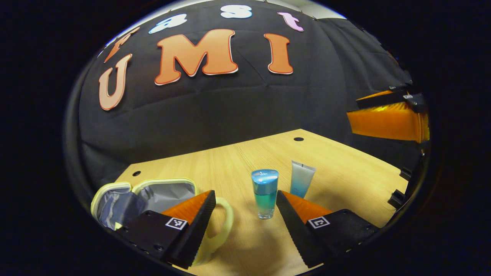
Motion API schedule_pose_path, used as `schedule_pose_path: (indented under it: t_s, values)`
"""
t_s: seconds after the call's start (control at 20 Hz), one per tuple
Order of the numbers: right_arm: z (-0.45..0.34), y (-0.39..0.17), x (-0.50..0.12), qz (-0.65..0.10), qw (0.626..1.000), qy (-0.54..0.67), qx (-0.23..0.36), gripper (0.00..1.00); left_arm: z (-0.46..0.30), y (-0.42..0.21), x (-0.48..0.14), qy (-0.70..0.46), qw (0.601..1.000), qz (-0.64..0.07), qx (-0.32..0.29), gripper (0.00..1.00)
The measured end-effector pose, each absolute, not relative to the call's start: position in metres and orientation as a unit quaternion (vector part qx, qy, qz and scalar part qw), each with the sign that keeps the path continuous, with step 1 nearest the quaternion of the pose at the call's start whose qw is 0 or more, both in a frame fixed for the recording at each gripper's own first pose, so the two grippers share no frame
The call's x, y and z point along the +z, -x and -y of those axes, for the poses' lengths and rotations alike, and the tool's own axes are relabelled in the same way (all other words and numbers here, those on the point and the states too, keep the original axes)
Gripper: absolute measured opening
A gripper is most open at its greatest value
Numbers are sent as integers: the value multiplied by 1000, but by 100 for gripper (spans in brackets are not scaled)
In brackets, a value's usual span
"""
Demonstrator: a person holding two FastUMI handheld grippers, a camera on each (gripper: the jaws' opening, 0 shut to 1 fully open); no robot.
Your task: First open the suitcase, pack the skin care products into it, and then close the suitcase.
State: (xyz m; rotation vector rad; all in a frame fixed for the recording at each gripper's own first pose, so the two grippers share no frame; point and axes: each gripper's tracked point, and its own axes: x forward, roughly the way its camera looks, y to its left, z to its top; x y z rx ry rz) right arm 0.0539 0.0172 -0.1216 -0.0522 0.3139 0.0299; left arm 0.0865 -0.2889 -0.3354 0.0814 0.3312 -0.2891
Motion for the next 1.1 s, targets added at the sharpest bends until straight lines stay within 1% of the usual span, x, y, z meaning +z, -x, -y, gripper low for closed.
schedule_pose_path:
  t_s: [0.25, 0.4, 0.55, 0.6, 0.7, 0.85, 0.9, 0.95, 1.1]
  values:
    - [-11, -59, -138, -159, 987, 14, 21, 96, 313, -103, -364, -22, 974, -169, -148, 97]
    - [-9, -64, -150, -162, 987, 5, 19, 96, 317, -115, -379, -1, 974, -177, -143, 88]
    - [-6, -69, -162, -163, 987, 9, 13, 96, 325, -117, -392, 21, 969, -189, -158, 81]
    - [-5, -70, -169, -165, 986, 9, 14, 96, 328, -119, -395, 17, 968, -191, -162, 72]
    - [-5, -72, -182, -171, 985, 9, 16, 96, 328, -110, -398, 16, 966, -205, -160, 50]
    - [-8, -76, -203, -187, 982, 7, 26, 96, 328, -116, -403, 29, 966, -203, -158, 47]
    - [-10, -76, -210, -192, 981, 7, 32, 96, 327, -118, -401, 36, 966, -202, -155, 47]
    - [-13, -78, -216, -196, 980, 8, 36, 96, 326, -115, -403, 43, 965, -208, -153, 45]
    - [-21, -85, -230, -205, 977, -1, 51, 96, 322, -113, -394, 49, 967, -205, -147, 44]
